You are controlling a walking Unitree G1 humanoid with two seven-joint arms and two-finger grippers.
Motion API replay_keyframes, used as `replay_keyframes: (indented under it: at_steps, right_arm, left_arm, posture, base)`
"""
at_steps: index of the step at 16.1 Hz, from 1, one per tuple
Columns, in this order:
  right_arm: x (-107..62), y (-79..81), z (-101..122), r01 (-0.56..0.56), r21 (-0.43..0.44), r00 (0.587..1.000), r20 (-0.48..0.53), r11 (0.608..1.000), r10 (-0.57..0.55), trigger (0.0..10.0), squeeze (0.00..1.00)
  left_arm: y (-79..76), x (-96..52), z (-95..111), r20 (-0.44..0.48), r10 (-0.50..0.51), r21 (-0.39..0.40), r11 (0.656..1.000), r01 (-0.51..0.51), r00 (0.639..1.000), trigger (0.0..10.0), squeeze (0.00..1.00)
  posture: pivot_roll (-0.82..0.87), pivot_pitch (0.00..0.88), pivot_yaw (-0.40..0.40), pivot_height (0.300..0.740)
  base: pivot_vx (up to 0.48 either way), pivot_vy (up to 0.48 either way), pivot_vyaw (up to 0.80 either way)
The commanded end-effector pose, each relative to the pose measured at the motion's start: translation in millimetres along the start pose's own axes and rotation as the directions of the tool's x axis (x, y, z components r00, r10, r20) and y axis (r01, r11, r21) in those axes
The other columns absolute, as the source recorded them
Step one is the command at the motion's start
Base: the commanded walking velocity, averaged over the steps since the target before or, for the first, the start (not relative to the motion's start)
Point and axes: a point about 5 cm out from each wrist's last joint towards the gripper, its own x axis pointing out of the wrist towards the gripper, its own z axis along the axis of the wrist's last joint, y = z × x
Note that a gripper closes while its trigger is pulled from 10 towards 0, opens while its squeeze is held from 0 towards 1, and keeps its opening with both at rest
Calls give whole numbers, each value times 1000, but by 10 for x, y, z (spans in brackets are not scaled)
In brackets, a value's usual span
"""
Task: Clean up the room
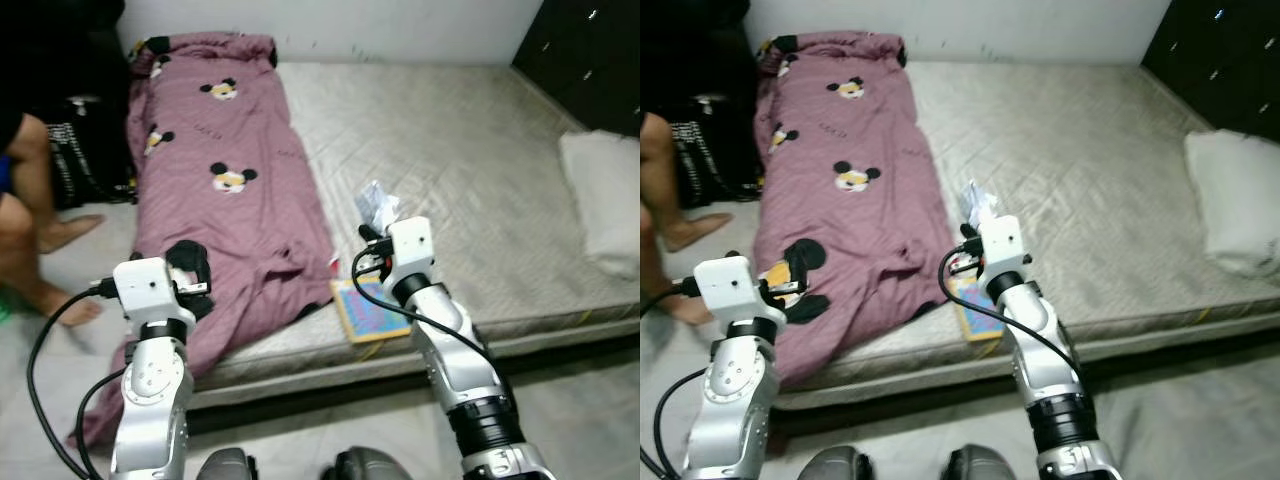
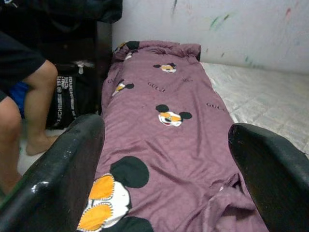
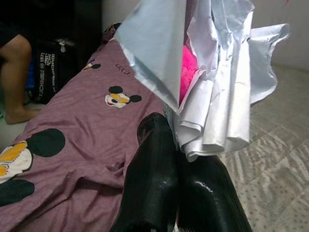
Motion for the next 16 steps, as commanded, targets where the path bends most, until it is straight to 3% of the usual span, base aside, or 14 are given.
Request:
replay_keyframes:
  at_steps: [1,5,12,13,15,16]
  right_arm:
    - [-23,-26,21,-9,-20,1000,17,1000,9,10000,0]
    - [47,41,118,-24,-23,999,46,999,25,10000,0]
    - [105,147,145,-67,-42,996,57,997,69,10000,0]
    - [104,146,136,-66,-39,996,53,997,68,10000,0]
    - [90,142,116,-62,-36,997,50,997,64,10000,0]
    - [89,138,108,-60,-34,997,47,998,62,10000,0]
  left_arm:
    - [-73,3,29,10,-23,7,1000,22,1000,10000,0]
    - [-117,52,147,53,10,20,1000,-11,999,10000,0]
    - [-143,33,89,24,12,19,1000,-12,1000,10000,0]
    - [-150,33,83,20,8,12,1000,-8,1000,10000,0]
    - [-193,10,53,-17,-48,-90,995,46,999,10000,0]
    - [-190,8,53,-16,-46,-84,996,44,999,10000,0]
  posture:
    - [5,70,-77,740]
    - [15,104,-82,740]
    - [14,93,-86,740]
    - [14,93,-86,740]
    - [14,81,-89,740]
    - [15,76,-90,740]
  base:
    - [0,0,800]
    - [0,0,800]
    - [0,0,762]
    - [0,0,800]
    - [0,0,800]
    - [0,0,800]
